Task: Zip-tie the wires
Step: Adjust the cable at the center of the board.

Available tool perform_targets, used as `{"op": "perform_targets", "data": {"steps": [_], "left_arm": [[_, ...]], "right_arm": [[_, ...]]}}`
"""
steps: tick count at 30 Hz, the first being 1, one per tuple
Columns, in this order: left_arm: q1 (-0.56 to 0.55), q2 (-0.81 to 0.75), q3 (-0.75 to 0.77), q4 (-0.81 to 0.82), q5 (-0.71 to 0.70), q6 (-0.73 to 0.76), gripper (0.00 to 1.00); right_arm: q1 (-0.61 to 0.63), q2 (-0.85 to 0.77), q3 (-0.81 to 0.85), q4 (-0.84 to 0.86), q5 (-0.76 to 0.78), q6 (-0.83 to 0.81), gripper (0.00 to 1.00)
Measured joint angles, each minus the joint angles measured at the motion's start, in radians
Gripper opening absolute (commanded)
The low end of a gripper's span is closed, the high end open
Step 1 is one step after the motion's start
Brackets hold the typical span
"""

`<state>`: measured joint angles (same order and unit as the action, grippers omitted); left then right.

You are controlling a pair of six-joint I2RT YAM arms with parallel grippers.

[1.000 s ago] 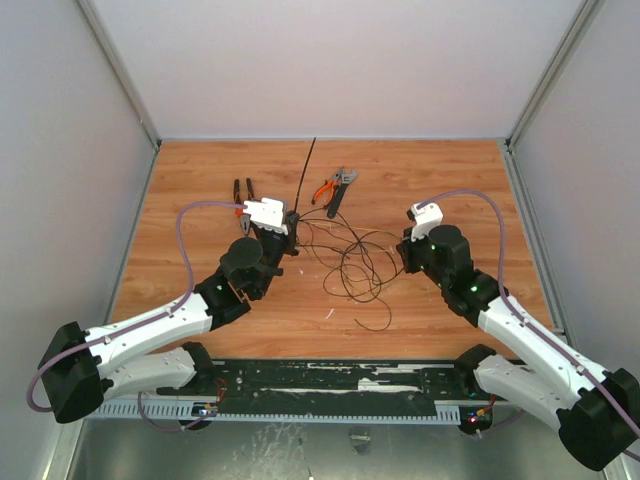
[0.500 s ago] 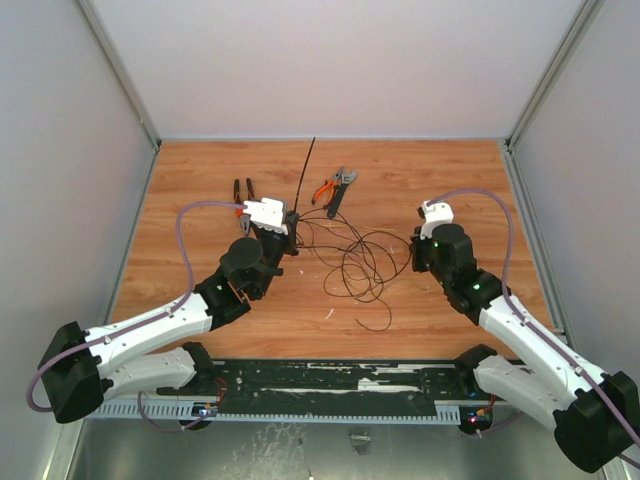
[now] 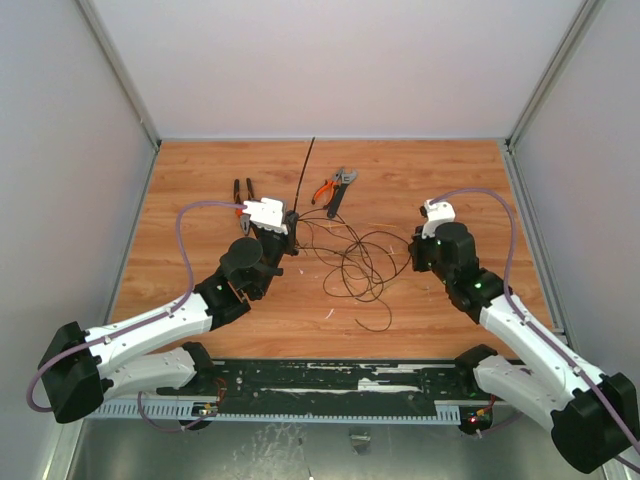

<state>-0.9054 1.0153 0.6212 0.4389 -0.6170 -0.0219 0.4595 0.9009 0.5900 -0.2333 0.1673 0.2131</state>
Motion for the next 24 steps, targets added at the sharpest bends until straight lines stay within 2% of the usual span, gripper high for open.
{"op": "perform_targets", "data": {"steps": [8,11,24], "left_arm": [[0.000,0.001,0.000,0.001,0.000,0.000,0.00],[0.000,0.002,0.000,0.001,0.000,0.000,0.00],[0.007,0.001,-0.002,0.000,-0.014,0.015,0.00]], "right_arm": [[-0.002,-0.023,0.000,0.114,-0.274,0.009,0.00],[-0.002,-0.023,0.002,0.128,-0.296,0.015,0.00],[-0.025,-0.004,0.040,-0.053,0.084,0.016,0.00]]}}
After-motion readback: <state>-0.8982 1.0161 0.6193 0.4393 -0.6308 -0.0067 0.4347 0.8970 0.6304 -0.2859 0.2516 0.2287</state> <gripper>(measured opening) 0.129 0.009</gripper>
